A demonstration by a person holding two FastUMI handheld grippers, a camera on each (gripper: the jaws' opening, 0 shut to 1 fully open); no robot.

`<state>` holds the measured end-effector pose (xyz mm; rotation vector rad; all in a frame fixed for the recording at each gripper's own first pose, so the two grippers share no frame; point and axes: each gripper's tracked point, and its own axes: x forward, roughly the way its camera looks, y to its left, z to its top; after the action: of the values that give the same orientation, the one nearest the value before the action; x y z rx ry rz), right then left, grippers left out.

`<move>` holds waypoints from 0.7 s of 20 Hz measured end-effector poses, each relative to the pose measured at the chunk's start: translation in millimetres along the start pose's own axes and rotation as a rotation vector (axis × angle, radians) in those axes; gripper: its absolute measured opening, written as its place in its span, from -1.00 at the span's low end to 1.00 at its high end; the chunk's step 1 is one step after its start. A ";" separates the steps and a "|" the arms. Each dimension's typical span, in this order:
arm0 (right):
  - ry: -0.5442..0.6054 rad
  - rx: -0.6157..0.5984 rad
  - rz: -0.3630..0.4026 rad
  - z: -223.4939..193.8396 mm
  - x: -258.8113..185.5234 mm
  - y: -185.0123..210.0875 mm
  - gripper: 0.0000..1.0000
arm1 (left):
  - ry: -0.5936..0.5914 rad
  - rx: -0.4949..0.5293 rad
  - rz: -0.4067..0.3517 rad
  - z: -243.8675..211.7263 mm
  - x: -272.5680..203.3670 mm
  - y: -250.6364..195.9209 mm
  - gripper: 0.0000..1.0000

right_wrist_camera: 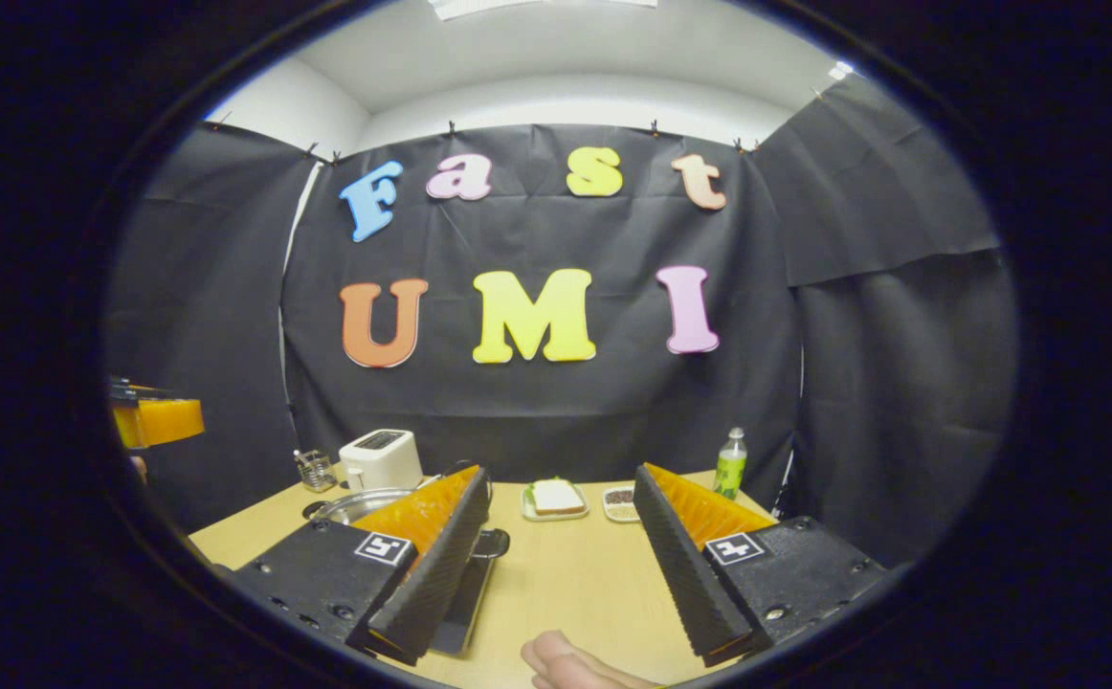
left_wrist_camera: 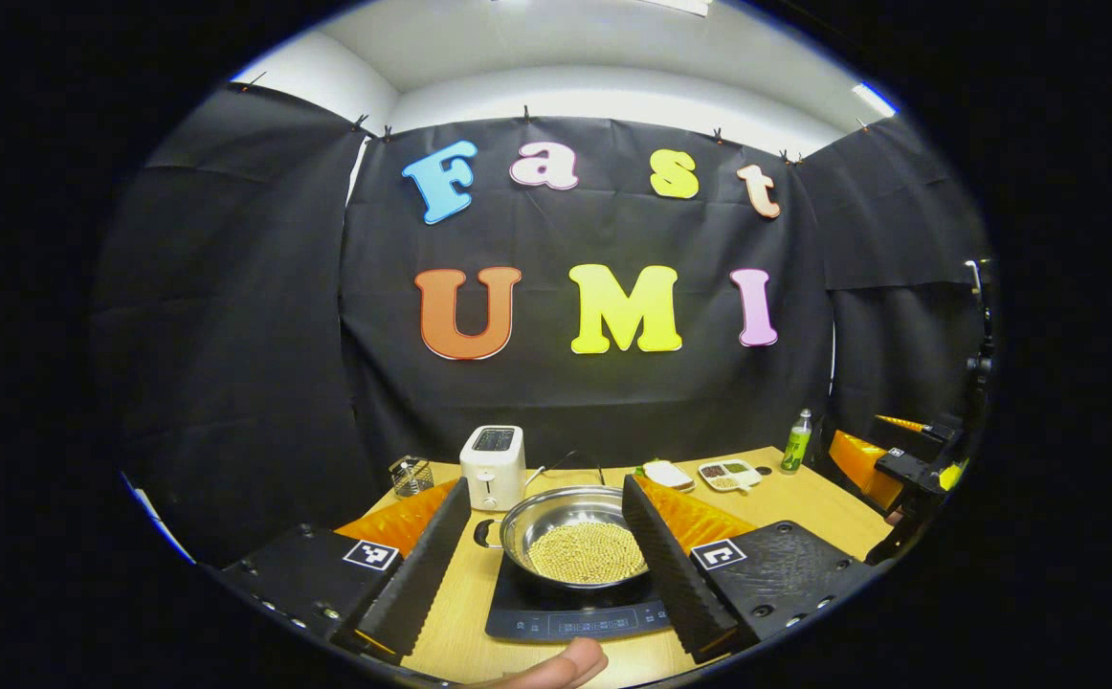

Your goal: First push the handle of the pot to place it horizontally, then grasp the pot with both hands and set it on the induction cooktop.

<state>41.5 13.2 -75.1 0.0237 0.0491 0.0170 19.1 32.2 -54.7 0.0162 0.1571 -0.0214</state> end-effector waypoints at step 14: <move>-0.108 0.036 0.004 15.7 -129.3 -35.9 0.93 | -0.170 -0.018 0.025 -2.9 -78.7 -36.3 0.92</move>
<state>-86.3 -25.3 -54.0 0.0604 -0.0584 0.0184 -59.8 -2.4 -45.8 -0.0021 -0.0130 0.0034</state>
